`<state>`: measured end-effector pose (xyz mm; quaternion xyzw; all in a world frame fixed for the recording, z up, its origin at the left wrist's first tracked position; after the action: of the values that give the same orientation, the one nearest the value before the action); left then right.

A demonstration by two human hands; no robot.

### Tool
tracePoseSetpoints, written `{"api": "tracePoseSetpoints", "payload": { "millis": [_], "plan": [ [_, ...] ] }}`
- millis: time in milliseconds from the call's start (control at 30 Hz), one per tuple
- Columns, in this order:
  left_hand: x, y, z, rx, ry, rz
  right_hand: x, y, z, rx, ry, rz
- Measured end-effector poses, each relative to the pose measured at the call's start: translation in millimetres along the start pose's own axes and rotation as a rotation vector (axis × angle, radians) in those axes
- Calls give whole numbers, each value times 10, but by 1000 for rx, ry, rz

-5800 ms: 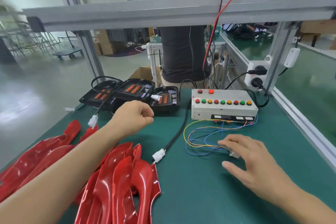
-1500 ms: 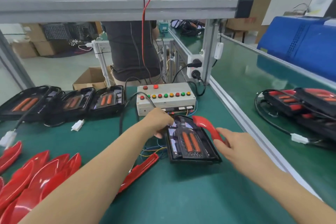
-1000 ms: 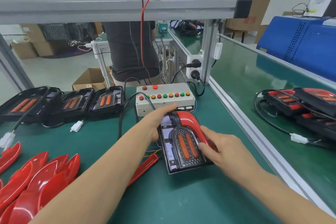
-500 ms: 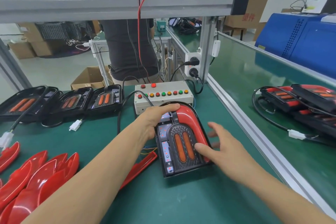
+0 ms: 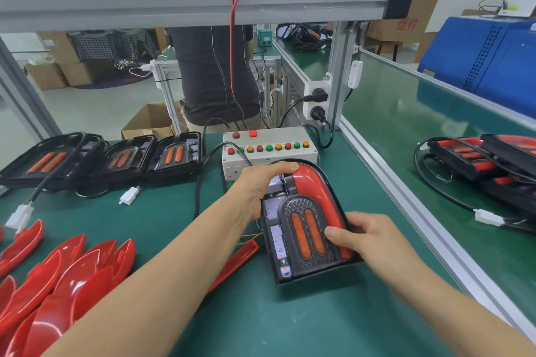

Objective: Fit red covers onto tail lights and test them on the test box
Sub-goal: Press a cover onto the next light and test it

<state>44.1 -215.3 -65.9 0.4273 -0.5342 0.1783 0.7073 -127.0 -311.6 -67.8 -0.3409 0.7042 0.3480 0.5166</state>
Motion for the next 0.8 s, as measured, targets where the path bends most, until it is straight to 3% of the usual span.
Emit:
{"api": "tracePoseSetpoints", "payload": {
  "millis": [200,367,533,667,800],
  "plan": [
    [6,-2,-44,-8,-155,-7,57,-22,65,-52,-51,48],
    [485,196,-418,42,-836,159,142,-94,2,-90,-5,141],
    [1166,756,-1673,308,-1414,143,254,-142,-39,-86,17,184],
    [1125,1113,-2630,493,-1345,-25,261,-173,-70,-86,5,156],
    [803,1313,-3236,541,-1254,-174,270,-210,-115,-48,5,176]
  ]
}}
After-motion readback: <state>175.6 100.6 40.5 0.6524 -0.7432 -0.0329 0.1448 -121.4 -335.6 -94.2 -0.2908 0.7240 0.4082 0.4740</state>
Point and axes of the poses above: each hand's wrist, its own y-axis away from the middle knuckle, its own z-axis out of the palm, x = y × z, the point moved 9 cm from there along -y, towards the middle knuckle, and after that the axes turned 6 degrees about -y, right-handed, at the moved point
